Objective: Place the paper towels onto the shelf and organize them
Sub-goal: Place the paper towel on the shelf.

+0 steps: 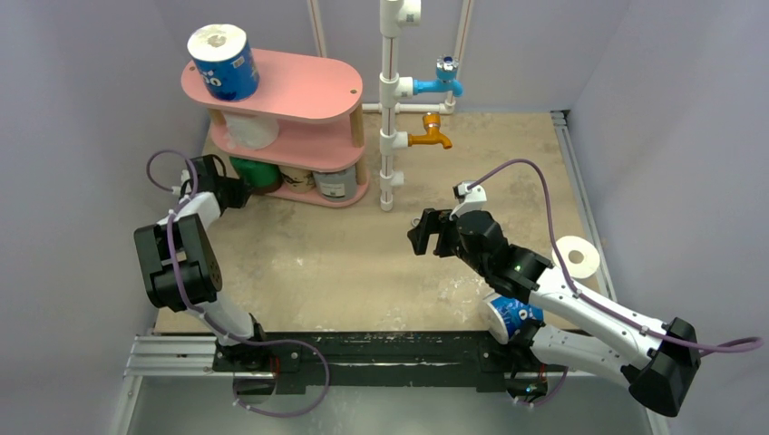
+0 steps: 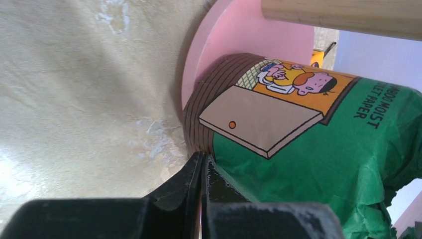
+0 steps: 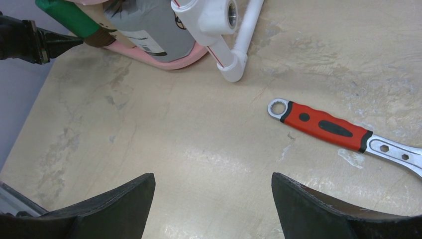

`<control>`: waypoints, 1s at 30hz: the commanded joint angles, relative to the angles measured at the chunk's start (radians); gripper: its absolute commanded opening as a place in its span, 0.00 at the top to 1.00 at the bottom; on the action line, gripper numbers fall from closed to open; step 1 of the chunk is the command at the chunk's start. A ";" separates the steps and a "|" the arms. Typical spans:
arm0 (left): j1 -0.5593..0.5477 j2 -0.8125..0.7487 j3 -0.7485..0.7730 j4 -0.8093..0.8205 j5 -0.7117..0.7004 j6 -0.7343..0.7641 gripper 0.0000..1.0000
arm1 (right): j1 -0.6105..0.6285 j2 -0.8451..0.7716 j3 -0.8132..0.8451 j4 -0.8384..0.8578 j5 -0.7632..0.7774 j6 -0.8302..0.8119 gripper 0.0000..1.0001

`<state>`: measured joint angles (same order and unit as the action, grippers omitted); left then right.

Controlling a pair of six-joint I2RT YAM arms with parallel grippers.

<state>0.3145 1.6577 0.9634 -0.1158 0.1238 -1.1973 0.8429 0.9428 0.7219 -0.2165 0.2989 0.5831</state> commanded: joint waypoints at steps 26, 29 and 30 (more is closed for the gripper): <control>0.037 -0.367 0.034 -0.203 -0.188 0.184 0.78 | -0.004 -0.033 0.015 0.018 0.011 0.001 0.12; 0.051 -0.445 0.025 -0.218 -0.213 0.230 0.63 | -0.004 -0.045 0.011 0.019 0.007 0.001 0.12; 0.060 -0.469 0.018 -0.222 -0.211 0.237 0.59 | -0.004 -0.048 0.011 0.019 0.005 0.001 0.11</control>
<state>0.3500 1.2697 0.9791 -0.2886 -0.0277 -1.0508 0.8429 0.9287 0.7219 -0.2169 0.2996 0.5831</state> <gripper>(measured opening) 0.345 0.883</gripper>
